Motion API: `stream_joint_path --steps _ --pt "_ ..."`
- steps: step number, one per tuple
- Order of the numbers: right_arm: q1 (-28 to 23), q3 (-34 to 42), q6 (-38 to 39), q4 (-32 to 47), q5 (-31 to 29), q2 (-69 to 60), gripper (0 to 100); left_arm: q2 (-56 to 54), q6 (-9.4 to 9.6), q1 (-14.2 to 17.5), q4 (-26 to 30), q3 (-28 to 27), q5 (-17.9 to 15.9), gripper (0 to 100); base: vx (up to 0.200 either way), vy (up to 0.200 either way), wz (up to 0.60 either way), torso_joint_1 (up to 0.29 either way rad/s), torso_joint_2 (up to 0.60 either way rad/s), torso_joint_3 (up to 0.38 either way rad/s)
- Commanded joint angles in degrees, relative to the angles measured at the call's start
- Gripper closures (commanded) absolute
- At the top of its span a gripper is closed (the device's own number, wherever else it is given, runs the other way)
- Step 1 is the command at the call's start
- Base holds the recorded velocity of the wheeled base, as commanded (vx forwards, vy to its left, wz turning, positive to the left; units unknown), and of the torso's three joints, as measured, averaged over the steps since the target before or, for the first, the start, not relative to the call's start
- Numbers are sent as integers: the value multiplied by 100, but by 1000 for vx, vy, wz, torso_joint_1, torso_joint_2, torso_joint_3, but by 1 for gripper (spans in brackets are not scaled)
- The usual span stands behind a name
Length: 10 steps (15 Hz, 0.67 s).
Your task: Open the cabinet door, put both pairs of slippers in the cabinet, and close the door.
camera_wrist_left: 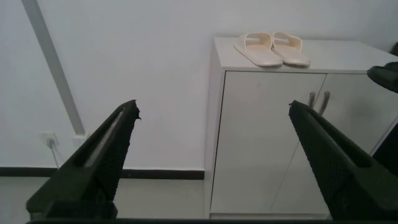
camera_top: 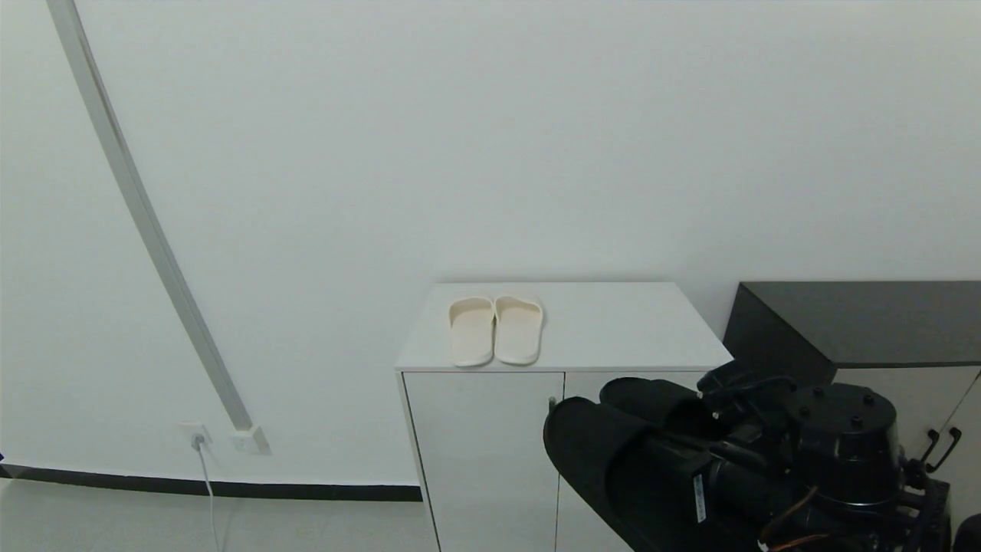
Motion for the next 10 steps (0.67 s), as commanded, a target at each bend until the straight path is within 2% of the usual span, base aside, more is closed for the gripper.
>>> stream_joint_path --steps 1,10 --pt "10 12 -1 -5 -8 16 100 -1 -4 1 -2 0 6 0 0 0 0 -154 364 188" --pt "89 38 -1 -5 -44 25 100 -1 -4 1 -2 0 6 0 0 0 0 -163 379 210"
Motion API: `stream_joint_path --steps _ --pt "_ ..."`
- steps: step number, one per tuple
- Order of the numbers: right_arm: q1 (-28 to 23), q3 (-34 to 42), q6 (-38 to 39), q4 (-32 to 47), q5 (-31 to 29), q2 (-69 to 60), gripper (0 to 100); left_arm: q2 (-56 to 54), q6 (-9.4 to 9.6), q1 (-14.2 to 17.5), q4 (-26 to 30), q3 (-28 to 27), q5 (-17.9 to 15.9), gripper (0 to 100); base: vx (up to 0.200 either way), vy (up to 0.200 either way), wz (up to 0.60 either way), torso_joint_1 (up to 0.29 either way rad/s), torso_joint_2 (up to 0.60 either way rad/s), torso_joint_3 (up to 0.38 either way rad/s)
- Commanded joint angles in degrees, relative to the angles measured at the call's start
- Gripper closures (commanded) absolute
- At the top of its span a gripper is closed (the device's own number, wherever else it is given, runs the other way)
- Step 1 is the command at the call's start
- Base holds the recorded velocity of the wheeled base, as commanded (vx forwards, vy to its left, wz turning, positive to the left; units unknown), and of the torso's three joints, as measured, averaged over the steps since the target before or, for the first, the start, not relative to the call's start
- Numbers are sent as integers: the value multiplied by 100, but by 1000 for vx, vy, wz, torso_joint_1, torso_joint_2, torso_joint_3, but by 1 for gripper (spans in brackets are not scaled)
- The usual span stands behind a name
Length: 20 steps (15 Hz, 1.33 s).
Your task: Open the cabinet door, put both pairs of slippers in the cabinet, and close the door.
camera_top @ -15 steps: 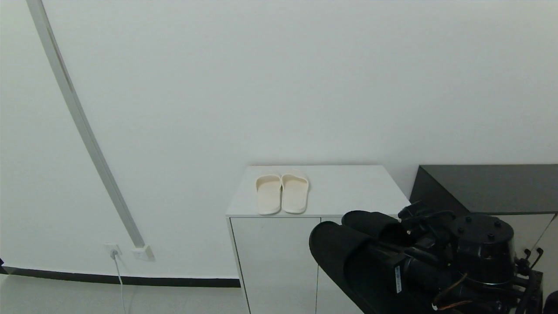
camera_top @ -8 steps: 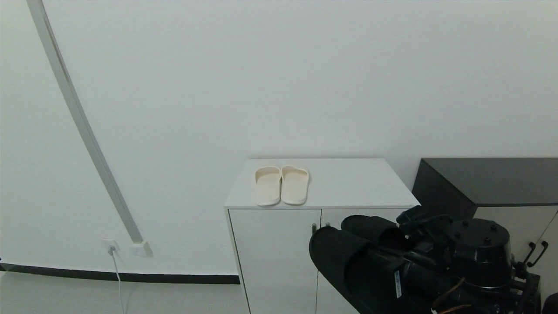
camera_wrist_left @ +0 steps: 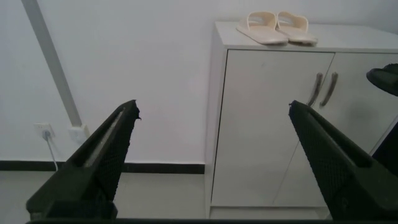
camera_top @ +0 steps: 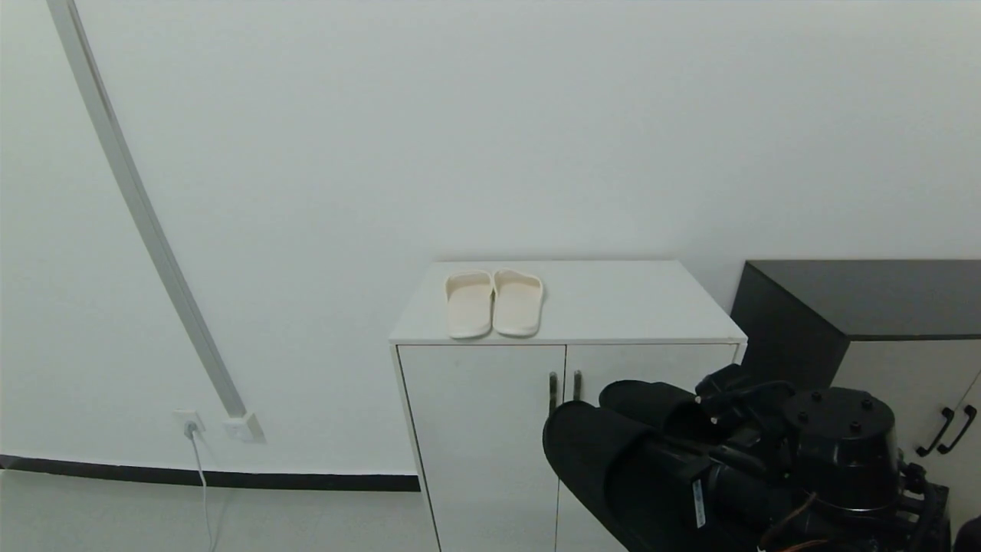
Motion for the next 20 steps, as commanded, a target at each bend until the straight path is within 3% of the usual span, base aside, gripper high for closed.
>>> stream_joint_path --steps 1,20 --pt "15 27 -1 0 0 19 100 -1 -2 4 1 0 1 0 0 0 0 -212 505 281" --pt "41 141 -1 -167 -8 46 100 -1 7 4 1 -9 -16 0 0 0 0 -188 512 325"
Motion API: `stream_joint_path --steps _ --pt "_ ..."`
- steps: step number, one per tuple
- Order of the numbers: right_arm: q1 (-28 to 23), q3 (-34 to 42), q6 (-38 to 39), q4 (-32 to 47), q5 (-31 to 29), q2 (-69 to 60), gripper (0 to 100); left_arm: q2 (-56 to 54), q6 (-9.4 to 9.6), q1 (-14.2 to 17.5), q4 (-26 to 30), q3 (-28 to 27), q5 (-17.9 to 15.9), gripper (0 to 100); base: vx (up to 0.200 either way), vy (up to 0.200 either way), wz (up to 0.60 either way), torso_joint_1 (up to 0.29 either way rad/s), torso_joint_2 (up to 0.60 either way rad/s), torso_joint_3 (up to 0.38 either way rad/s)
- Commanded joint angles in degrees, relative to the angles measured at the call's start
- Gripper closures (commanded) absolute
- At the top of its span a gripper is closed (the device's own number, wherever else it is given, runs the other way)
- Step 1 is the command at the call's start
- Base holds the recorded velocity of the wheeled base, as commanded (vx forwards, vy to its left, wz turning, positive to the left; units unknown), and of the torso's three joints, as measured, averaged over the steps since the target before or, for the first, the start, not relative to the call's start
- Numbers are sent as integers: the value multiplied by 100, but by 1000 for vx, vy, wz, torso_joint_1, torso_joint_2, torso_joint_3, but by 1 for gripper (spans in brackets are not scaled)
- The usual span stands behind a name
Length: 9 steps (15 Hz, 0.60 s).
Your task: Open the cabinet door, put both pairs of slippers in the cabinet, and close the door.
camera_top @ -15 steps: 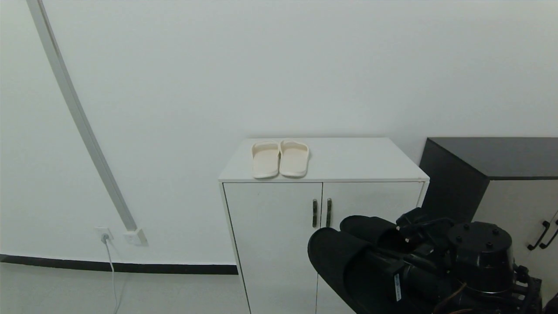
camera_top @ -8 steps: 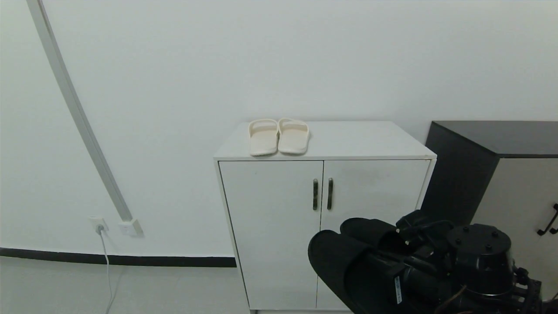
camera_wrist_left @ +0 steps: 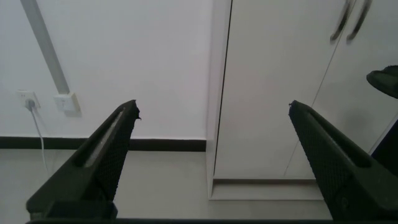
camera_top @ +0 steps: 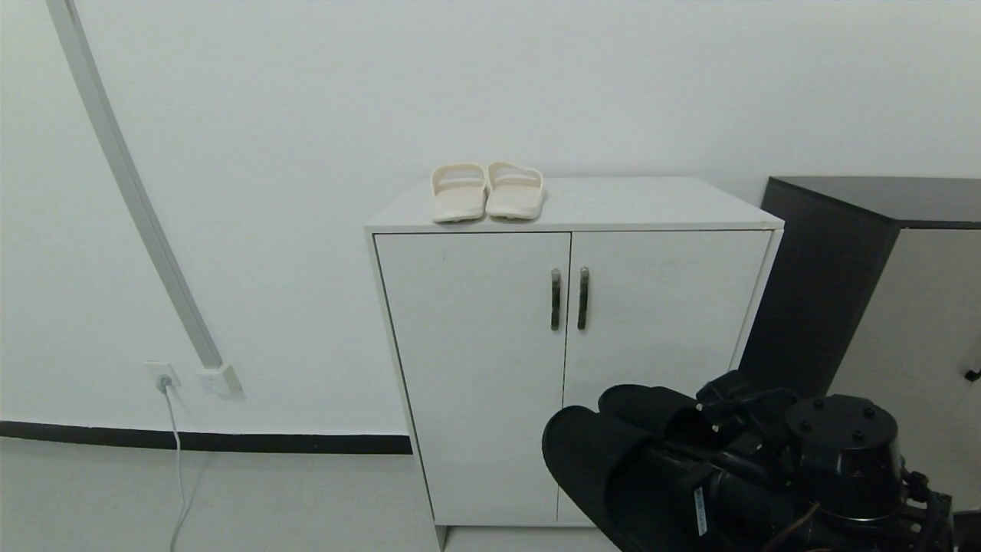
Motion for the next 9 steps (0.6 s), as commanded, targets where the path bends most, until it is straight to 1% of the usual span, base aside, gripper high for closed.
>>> stream_joint_path --steps 1,4,6,9 --pt "4 17 -1 0 -1 13 100 -1 -1 1 -1 -6 -7 0 0 0 0 -110 461 339" --pt "4 43 -1 0 -1 4 100 -1 -1 1 8 -6 -7 0 0 0 0 -100 461 357" --pt "4 61 -9 0 -10 -5 100 -1 -1 1 -1 -6 -7 0 0 0 0 -34 408 327" --pt "4 122 -124 -9 -10 -23 100 -1 -1 1 -1 -6 -7 0 0 0 0 1 24 -2"
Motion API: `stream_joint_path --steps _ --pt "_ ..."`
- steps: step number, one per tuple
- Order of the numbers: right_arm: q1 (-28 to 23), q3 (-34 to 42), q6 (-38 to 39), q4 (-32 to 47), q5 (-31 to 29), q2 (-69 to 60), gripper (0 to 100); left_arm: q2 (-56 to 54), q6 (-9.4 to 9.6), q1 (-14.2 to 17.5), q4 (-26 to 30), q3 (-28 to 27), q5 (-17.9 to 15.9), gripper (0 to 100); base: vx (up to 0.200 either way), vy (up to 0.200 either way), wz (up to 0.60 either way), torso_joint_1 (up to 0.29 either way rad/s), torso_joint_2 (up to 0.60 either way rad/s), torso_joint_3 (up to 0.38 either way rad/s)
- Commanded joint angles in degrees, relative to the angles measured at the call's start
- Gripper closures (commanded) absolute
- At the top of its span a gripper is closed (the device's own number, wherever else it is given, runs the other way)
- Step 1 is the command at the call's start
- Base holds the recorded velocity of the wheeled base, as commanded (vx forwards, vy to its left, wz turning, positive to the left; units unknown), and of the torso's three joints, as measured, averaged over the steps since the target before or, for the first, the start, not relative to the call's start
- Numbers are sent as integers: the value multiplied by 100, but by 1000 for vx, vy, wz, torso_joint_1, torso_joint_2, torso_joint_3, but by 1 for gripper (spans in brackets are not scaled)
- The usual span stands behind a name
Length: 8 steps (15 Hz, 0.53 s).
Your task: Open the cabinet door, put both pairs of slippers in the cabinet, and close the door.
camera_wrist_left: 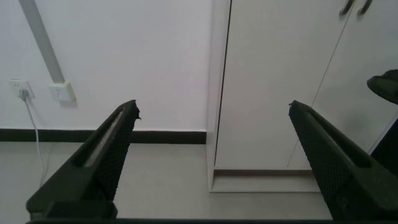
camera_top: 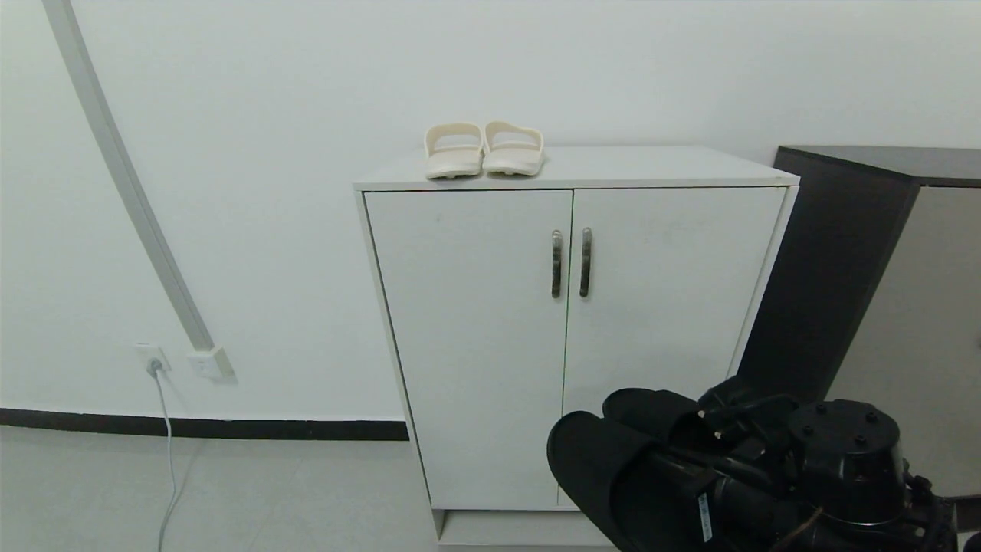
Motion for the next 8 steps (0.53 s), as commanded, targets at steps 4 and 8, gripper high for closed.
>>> stream_joint_path --steps 4,8 --pt "22 53 -53 -48 7 -25 100 -1 -1 1 1 1 4 0 0 0 0 0 0 0" --pt "22 167 -168 -303 7 80 100 17 78 1 10 1 4 0 0 0 0 -14 80 82"
